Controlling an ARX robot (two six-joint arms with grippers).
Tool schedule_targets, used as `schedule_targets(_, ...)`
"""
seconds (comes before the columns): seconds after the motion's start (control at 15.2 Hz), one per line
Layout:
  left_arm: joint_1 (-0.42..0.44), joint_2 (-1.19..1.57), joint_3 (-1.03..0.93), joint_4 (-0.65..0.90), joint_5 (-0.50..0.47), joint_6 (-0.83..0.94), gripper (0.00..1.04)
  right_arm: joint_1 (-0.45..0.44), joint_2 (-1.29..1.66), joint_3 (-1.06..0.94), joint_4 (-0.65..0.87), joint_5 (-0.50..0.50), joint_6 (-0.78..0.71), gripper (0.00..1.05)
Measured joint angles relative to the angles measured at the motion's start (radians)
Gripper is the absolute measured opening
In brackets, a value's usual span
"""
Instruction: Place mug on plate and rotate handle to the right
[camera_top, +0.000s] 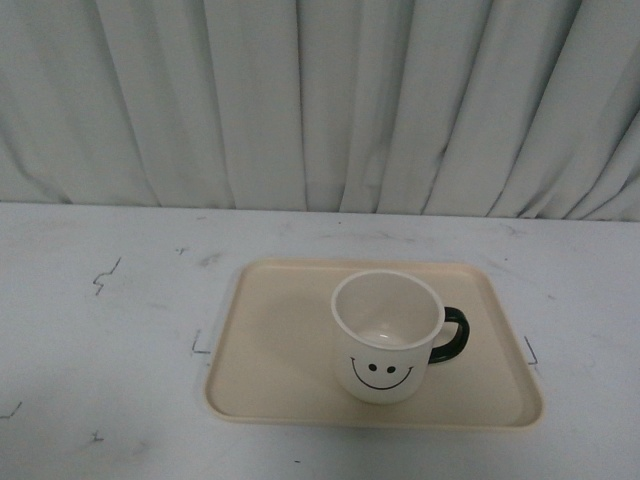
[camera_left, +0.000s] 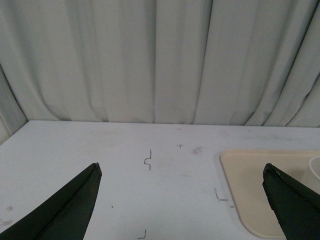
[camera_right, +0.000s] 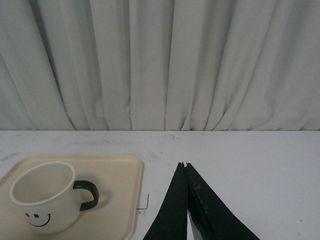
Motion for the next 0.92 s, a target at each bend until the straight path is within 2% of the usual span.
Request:
schedule_targets(0.13, 0.000, 0.000, 0.000, 0.000, 0.000, 0.000, 0.98, 0.000, -0.132, 0.000, -0.182, 0.000, 0.000, 0.02)
schedule_targets(0.39, 0.000, 0.000, 0.000, -0.001, 0.000, 0.000, 0.98, 0.000, -0.171, 0.000, -0.179, 0.000, 0.000, 0.02)
schedule_targets(0.46, 0.000, 0.000, 0.000, 0.000, 0.000, 0.000, 0.98, 0.000, -0.171, 0.000, -0.179, 0.000, 0.000, 0.09)
schedule_targets(0.66, 0.000, 0.000, 0.000, 0.000, 0.000, 0.000, 0.98, 0.000, -0.171, 0.000, -0.179, 0.000, 0.000, 0.45)
schedule_targets(0.72, 0.000, 0.000, 0.000, 0.000, 0.000, 0.000, 0.98, 0.000, -0.171, 0.000, -0.179, -0.001, 0.000, 0.53)
schedule_targets(0.79, 0.000, 0.000, 0.000, 0.000, 0.000, 0.000, 0.98, 0.000, -0.171, 0.000, -0.179, 0.000, 0.000, 0.78)
schedule_targets(0.85, 0.000, 0.000, 0.000, 0.000, 0.000, 0.000, 0.98, 0.000, -0.171, 0.000, -0.179, 0.000, 0.001, 0.97)
schedule_targets(0.92, 0.000, 0.000, 0.000, 0.000, 0.000, 0.000, 0.98, 0.000, -0.171, 0.000, -0.179, 0.000, 0.003, 0.98)
